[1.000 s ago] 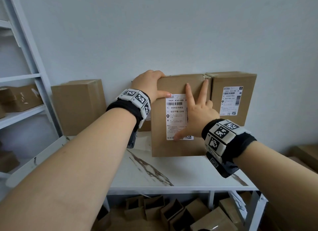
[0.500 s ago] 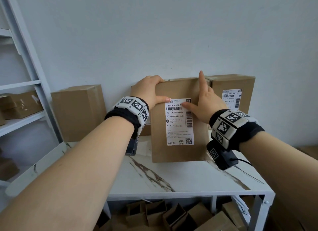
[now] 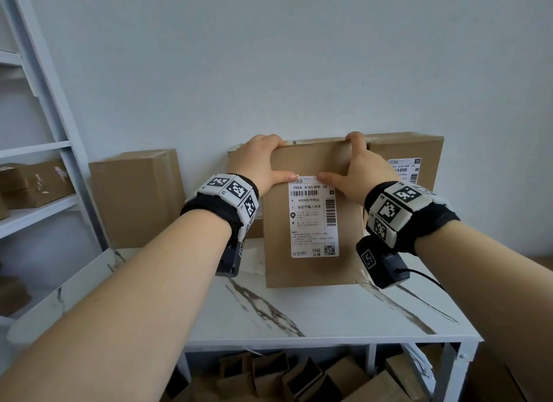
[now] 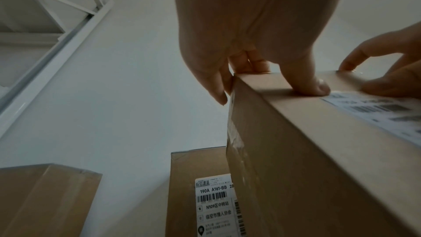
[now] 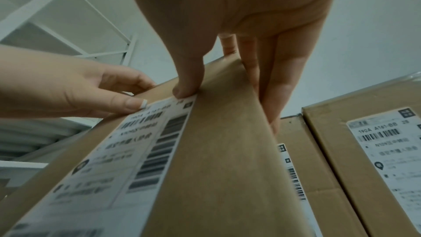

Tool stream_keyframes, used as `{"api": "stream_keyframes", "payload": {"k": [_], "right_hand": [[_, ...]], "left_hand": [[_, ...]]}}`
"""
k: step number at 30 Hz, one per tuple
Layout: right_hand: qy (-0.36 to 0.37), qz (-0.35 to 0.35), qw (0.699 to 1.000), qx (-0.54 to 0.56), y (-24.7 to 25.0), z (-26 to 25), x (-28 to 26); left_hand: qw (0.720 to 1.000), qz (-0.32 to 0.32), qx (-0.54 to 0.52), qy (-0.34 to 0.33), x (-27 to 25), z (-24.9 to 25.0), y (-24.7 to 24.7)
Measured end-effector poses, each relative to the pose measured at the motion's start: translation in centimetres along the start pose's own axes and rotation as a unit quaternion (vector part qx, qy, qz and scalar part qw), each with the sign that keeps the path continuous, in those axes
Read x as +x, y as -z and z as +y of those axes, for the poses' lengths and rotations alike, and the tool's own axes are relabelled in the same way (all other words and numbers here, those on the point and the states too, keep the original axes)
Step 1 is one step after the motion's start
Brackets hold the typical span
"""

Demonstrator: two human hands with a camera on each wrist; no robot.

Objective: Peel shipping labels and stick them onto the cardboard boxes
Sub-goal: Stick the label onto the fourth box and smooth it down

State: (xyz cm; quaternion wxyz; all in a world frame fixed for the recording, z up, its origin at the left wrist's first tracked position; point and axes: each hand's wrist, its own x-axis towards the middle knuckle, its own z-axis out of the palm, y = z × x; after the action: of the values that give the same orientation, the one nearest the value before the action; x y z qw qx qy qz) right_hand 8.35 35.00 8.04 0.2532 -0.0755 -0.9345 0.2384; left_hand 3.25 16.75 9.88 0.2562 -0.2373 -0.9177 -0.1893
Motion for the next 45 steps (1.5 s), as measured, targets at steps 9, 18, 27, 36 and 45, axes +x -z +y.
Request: {"api": "stream_keyframes", "payload": {"k": [9, 18, 27, 36, 45], "right_hand": [[0.000, 0.007, 1.000, -0.016, 0.1, -0.1, -0.4], [0.012, 0.014, 1.000, 0.014, 0.1, 0.5, 0.0], [0.051, -0.046, 0.998, -0.011, 0.4, 1.9, -0.9], [0.035, -0.079, 0.996, -0.030, 0.0, 1.6, -2.1], [0.065, -0.030, 0.996, 0.048, 0.6, 0.8, -2.0]], "left_hand": [[1.000, -0.004, -0.004, -0.001, -0.3, 0.2, 0.1], [1.000, -0.003, -0.027, 0.001, -0.4, 0.4, 0.1], [0.996, -0.061, 0.068, -0.008, -1.9, 0.5, -0.3], [0.991, -0.089, 0.102, 0.005, -2.9, 1.0, -1.0], [0.994, -0.057, -0.082, 0.052, -3.4, 0.8, 0.0]]}}
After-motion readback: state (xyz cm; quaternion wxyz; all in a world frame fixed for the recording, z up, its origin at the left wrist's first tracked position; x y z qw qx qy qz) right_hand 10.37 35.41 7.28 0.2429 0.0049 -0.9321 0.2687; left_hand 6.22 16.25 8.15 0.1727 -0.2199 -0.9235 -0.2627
